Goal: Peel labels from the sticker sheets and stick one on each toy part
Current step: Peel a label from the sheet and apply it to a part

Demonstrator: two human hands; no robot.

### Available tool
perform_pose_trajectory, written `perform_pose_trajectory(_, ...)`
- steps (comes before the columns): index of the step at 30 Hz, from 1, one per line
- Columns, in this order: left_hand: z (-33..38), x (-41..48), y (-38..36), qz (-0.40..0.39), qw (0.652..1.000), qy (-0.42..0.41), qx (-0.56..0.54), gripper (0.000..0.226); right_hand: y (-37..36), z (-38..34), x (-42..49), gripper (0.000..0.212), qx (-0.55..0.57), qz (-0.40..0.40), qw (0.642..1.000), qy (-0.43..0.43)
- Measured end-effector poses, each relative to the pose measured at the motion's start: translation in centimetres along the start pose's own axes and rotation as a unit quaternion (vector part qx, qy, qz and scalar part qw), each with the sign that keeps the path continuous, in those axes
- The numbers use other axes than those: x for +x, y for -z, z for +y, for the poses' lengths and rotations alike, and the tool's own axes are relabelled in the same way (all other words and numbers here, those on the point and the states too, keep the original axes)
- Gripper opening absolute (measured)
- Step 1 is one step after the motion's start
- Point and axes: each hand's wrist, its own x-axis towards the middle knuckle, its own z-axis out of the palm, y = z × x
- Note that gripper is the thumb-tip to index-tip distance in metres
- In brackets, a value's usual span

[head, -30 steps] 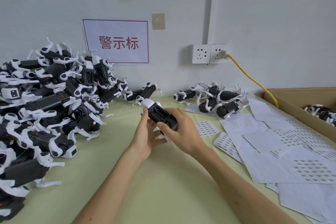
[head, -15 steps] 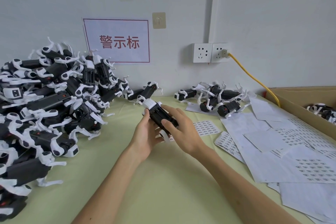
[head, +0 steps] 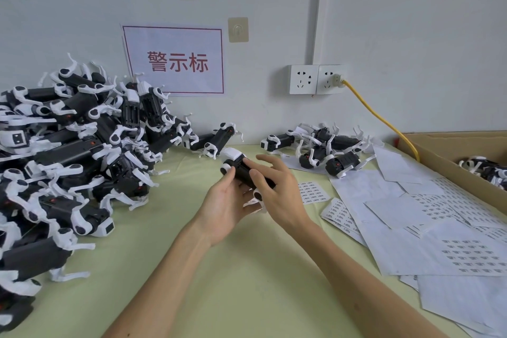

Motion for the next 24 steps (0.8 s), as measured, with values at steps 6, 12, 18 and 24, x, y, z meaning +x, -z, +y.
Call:
perform_pose_trajectory(6,0.3,0.0,0.6,0.028,0.999,0.003,0.045,0.038,0.2,0.0,0.0,0.046,-0.092,-0.087,0.991,0.036)
perform_pose_trajectory(12,0.1,0.2,0.4,0.096,0.995,-0.008,0.008,0.032,0.2,0.1,0.2,0.035,-0.047,-0.047,0.997,0.028)
perform_pose_trajectory(18,1.2,0.3,1.7,0.215,0.967,-0.053,-0.127,0.023,0.5,0.7,0.5,0.024,-0.051,0.004,0.998,0.024)
perform_pose_trajectory(24,1.5,0.3,2.9,0.269,0.936,-0.090,-0.210,0.026,1.6,2.9,1.0,0.048,-0.260,-0.132,0.951,-0.101)
